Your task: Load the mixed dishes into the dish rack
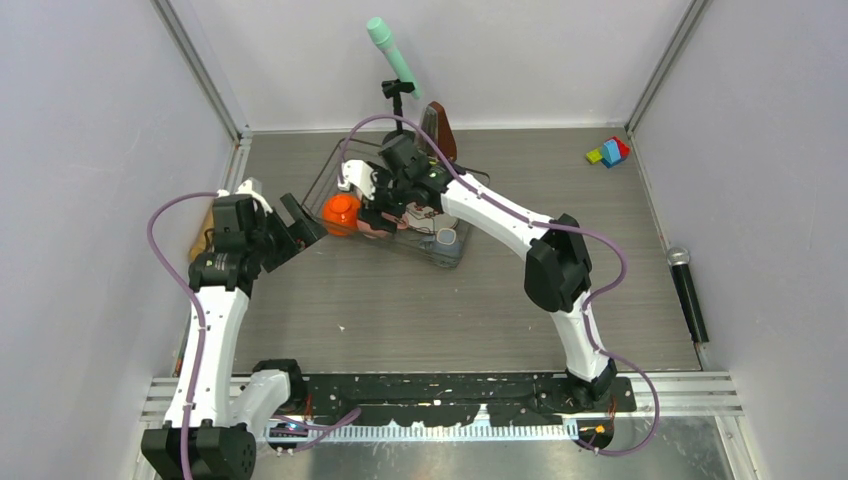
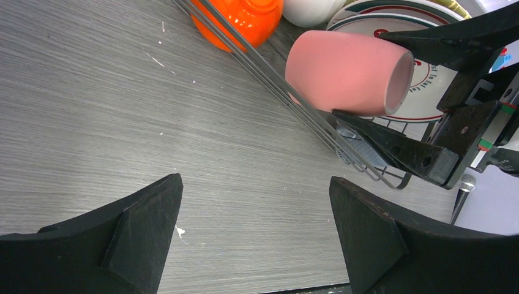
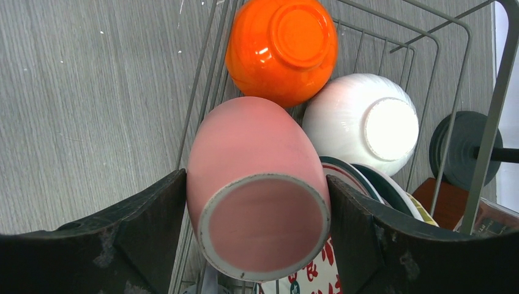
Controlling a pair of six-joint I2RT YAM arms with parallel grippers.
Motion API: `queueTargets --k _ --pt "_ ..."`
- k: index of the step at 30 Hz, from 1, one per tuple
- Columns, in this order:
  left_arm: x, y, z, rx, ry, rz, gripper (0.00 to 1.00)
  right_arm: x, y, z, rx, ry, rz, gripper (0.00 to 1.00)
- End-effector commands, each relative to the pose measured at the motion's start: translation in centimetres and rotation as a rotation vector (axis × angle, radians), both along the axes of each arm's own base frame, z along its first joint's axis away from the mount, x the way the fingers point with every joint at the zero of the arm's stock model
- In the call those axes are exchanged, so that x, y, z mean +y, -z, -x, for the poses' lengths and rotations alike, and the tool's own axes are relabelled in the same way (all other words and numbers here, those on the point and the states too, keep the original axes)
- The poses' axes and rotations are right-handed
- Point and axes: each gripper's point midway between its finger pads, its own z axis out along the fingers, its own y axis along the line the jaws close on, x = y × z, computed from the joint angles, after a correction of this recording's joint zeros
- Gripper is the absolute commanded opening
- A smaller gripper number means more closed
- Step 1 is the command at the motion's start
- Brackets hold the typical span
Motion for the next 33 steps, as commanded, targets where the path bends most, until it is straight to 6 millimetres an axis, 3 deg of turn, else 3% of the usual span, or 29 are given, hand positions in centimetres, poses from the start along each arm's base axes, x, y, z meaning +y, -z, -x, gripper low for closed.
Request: queueTargets --k 1,10,16,17,18,20,24,27,29,33 --pt "0.0 -1.3 -0.6 -0.05 0.008 -0.003 0.93 1.6 -3.2 -1.3 -0.129 0.0 -0.055 0.0" --pt "-0.2 -1.6 -0.8 -0.056 0.018 0.005 0.92 1.6 -0.3 -1.1 -0.137 0.01 0.046 0.0" --pt "-0.4 -1.3 -0.8 -0.05 0.022 0.015 0.92 1.5 -0.2 -1.4 -0.133 0.045 0.061 0.01" --pt "-0.4 -1.2 -0.8 -0.048 0.022 0.022 0.92 1.6 -0.2 -1.5 -0.13 0.067 0.057 0.05" --pt "-0.7 -1.1 -0.8 -0.048 0.032 0.031 0.92 1.7 -0.2 -1.6 -0.128 0.076 0.056 0.19" --pt "-0.9 -0.9 -0.7 -0.046 0.038 0.045 0.92 1.9 -0.4 -1.7 -0.126 0.099 0.039 0.38" --pt "-0.9 -0.7 -0.6 -0.038 0.035 0.042 0.92 2.3 -1.3 -1.7 -0.128 0.113 -0.01 0.58" --pt "-0.9 -0.7 -0.6 -0.039 0.036 0.04 0.92 2.6 -2.4 -1.7 -0.133 0.121 -0.047 0.78" --pt "-0.8 -0.7 -0.7 -0.036 0.036 0.041 0.92 2.8 -3.1 -1.6 -0.128 0.129 -0.071 0.86" --pt "-0.9 -0.6 -0.7 -0.031 0.042 0.044 0.93 2.9 -4.3 -1.4 -0.124 0.134 -0.107 0.94"
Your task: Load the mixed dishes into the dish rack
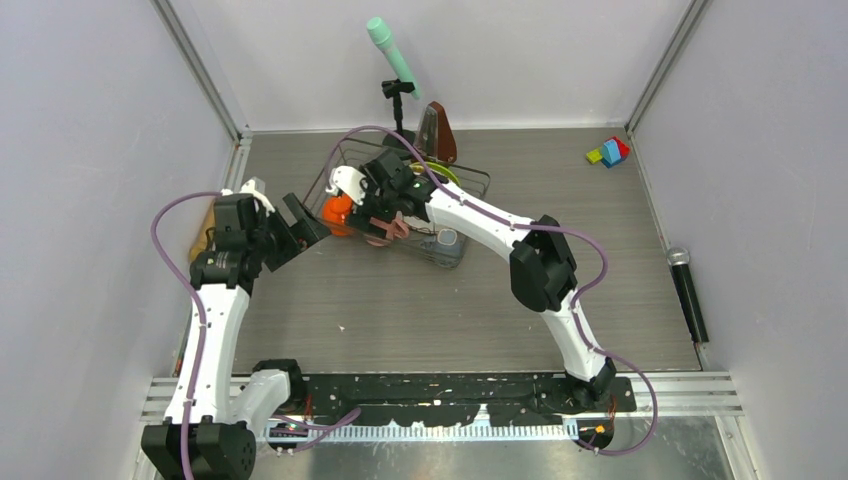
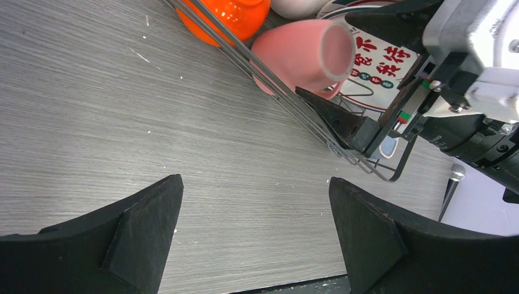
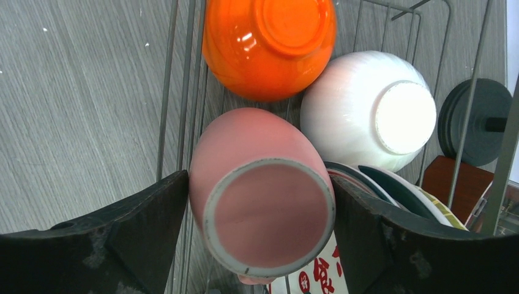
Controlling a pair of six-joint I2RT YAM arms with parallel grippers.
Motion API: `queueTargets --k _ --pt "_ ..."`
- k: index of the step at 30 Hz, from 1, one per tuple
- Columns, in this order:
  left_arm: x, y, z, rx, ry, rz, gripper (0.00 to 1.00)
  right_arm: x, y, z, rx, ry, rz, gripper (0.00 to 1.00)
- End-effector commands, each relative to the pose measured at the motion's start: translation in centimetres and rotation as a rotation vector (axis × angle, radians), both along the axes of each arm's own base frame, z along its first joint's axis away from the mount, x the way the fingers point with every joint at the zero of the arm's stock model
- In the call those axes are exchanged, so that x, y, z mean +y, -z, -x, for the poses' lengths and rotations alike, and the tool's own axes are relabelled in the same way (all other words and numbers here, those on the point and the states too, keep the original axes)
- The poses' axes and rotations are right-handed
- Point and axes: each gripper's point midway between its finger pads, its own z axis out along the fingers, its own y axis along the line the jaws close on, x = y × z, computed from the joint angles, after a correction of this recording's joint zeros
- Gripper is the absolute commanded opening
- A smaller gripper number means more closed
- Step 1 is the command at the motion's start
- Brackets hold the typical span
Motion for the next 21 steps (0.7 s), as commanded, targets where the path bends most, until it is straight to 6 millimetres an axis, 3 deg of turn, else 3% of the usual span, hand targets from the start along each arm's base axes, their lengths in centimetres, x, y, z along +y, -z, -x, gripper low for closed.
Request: queueTargets --k 1,8,17,19,21 --pt "-0.3 -0.7 -0.6 -0.035 0.018 0.014 0.93 1.8 -7.6 -0.3 -0.107 -0.001 -0.174 0.94" --pt "-0.3 -0.7 -0.6 -0.033 0.022 0.013 0.93 1.6 -8.9 0.2 -0.102 -0.006 -0.185 1.0" --pt "-1.1 -2.1 -1.0 -0.12 0.111 -0.001 0.95 1.2 -17.5 2.2 -0.13 0.03 -0.362 1.0" --pt "-1.3 -2.5 -1.1 -0.148 0.121 -0.002 0.98 0.2 -18.5 2.4 -0.133 0.07 -0.385 1.0" --pt "-1.2 -2.8 -1.1 -0.175 0.125 -0.014 1.0 -1.4 -20.8 3.0 -0.153 0.122 -0.435 1.0"
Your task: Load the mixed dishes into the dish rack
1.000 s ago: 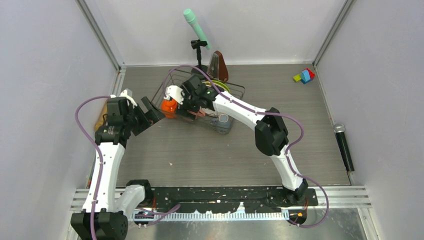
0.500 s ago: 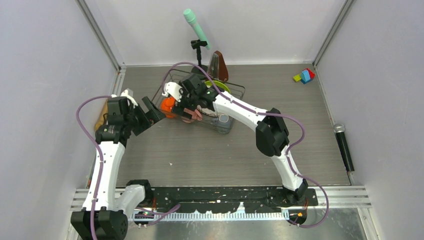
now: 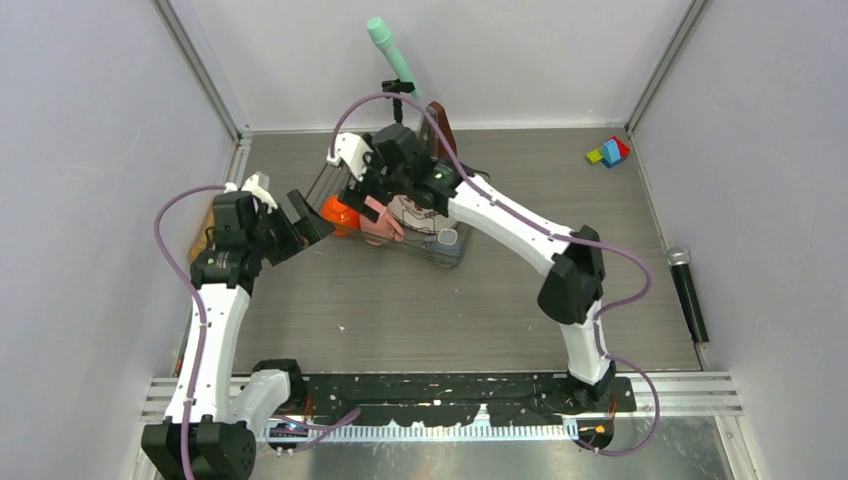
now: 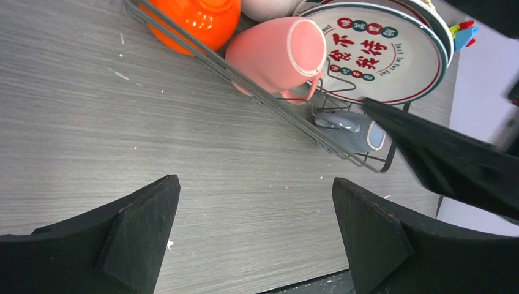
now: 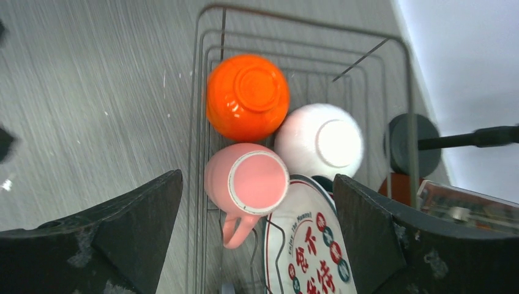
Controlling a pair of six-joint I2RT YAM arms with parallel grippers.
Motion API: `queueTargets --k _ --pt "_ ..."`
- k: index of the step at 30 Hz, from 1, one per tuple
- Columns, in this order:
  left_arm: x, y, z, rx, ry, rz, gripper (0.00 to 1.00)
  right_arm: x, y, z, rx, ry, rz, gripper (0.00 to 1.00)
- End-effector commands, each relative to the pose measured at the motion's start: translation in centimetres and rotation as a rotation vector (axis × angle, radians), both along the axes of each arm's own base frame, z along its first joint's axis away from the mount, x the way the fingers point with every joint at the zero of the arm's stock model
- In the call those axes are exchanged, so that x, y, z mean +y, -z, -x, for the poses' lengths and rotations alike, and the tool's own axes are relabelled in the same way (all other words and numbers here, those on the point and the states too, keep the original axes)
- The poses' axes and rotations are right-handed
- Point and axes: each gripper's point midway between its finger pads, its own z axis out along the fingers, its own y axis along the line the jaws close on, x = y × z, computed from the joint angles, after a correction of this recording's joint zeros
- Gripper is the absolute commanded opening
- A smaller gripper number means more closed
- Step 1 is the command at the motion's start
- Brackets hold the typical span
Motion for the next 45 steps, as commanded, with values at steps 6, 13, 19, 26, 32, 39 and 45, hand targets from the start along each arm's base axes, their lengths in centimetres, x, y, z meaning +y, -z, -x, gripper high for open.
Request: queueTargets --k 6,13,19,26,32,39,45 --pt "0.3 -2.2 -0.8 -0.182 0.049 -0.073 1.0 -8.1 -12.0 2.4 -0.088 0.29 -0.285 1.0" --pt "0.4 -1.5 -0.6 -0.361 0.045 -0.097 0.98 -18.0 -7.8 5.1 0.094 0.581 -0.415 1.0" --pt "1.5 0.5 -0.9 -0.351 -0.003 -0.14 1.0 -29.0 -2.6 5.7 0.14 0.92 -0.508 1.0" --pt "2.0 2.3 -2.7 -0.438 0.012 -0.208 1.0 -38.5 2.8 5.9 0.08 1.228 -0.569 1.0" --pt "4.3 5.1 -4.9 -0.397 -0.083 -0.297 1.0 -44.0 6.7 5.2 0.017 1.407 -0.576 1.0" --pt "8.2 7.1 -5.6 -0.505 -0.234 -0.518 1.0 -46.0 7.8 2.6 -0.048 1.444 -0.618 1.0" --pt "8.8 10.6 -6.2 -0.536 -0.235 -0.581 0.98 -46.9 11.4 0.8 -0.061 1.427 -0.551 0.99"
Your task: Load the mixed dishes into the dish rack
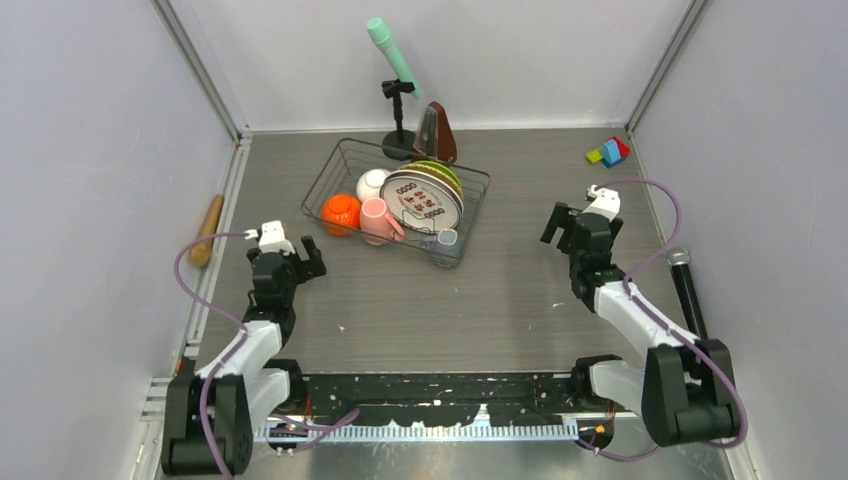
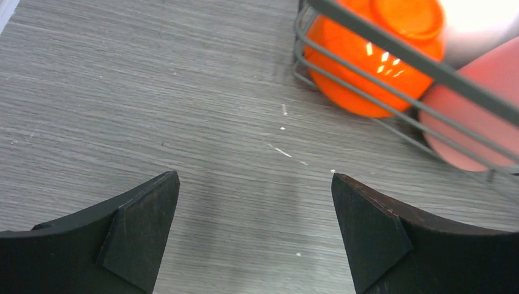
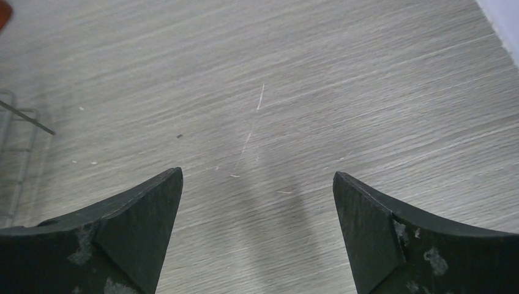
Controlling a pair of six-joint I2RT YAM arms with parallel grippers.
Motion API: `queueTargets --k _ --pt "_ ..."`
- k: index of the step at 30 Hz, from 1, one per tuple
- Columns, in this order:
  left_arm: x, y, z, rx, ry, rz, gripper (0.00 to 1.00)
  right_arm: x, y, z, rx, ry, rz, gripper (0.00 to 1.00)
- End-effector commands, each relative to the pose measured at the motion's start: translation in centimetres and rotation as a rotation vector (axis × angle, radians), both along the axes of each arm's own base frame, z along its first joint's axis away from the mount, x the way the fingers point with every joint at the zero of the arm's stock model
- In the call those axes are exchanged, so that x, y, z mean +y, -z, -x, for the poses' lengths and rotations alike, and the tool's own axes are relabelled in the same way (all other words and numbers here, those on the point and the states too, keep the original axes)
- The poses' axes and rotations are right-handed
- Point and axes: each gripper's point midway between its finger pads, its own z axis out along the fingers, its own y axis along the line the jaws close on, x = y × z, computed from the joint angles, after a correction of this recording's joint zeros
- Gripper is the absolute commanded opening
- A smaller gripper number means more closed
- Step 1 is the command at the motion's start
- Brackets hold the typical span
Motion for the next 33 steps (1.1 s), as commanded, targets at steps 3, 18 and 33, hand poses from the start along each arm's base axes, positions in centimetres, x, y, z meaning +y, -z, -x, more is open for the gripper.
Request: queueTargets --k 3,18,33 --pt "1.2 -2.4 -3.1 -0.193 -0.007 -0.142 0.95 -1.8 1.3 -1.6 -0.164 0.003 0.008 0.96" --pt "0.7 0.1 -6.4 -0.249 0.038 -0.18 0.99 -4.8 4.0 -3.5 -0.226 0.086 0.02 0.99" --pt "-0.7 1.6 -8.4 -0.073 0.154 -0.183 1.0 -4.1 4.9 -4.4 -0.152 0.03 0.022 1.0"
